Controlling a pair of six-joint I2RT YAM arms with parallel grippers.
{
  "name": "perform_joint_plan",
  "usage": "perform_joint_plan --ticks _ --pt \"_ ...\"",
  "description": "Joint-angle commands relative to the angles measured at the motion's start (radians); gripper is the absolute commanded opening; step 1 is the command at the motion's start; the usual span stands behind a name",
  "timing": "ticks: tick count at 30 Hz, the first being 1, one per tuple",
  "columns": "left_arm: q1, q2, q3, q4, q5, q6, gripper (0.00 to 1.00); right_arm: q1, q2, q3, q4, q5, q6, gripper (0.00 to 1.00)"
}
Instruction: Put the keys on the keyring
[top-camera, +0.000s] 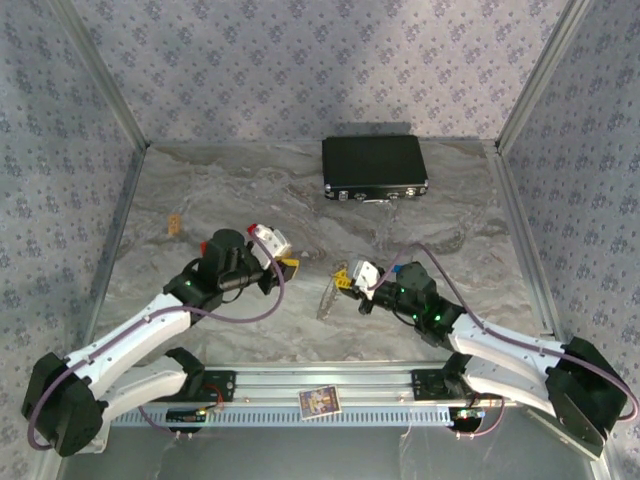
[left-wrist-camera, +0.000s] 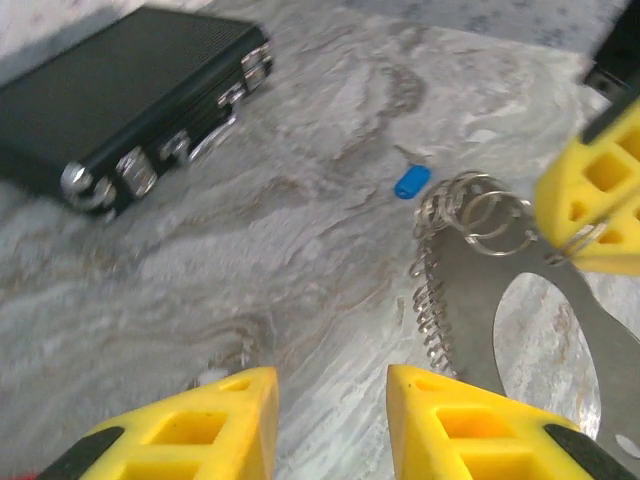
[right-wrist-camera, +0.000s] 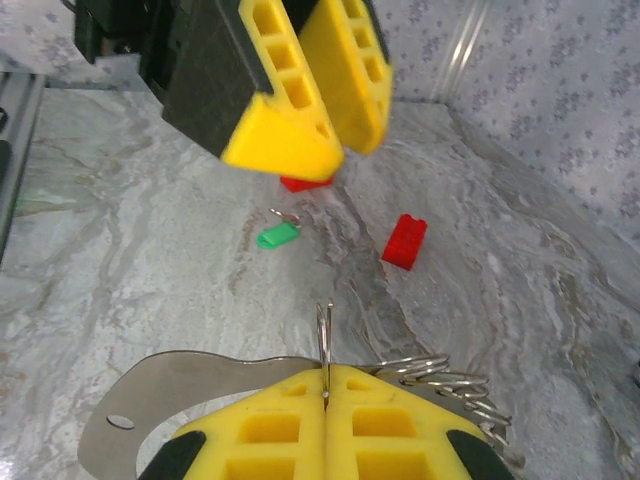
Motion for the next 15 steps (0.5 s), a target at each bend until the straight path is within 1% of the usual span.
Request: perform_joint_plan --ticks 1,4,7,10,13,15 --pt "-0.026 0.016 -0.004 0.060 0.133 0.215 0.34 -0.006 -0.021 0.065 -0.060 -0.079 -0.046 0.00" --pt "-0.048 0.035 -0.032 0.135 0.143 0.203 0.37 -0.007 -0.013 0.091 -0.093 -0.095 -0.063 0.00" --pt "-0.075 0.058 -0.046 0.174 0.150 0.211 0.37 -0.007 0.001 0.112 -0.128 -0.119 -0.079 0.00" --pt "-0.080 0.082 -0.039 0.173 0.198 0.218 0.34 -0.007 0.016 0.135 -0.156 -0.131 -0.093 0.00" --pt "-0.084 0.104 -0.017 0.133 0.233 0.245 0.31 -0.006 0.027 0.151 -0.169 -0.149 -0.099 0.00" --pt "-0.084 0.116 -0.005 0.116 0.255 0.252 0.31 -0.002 0.034 0.161 -0.178 -0.154 -0.104 0.00"
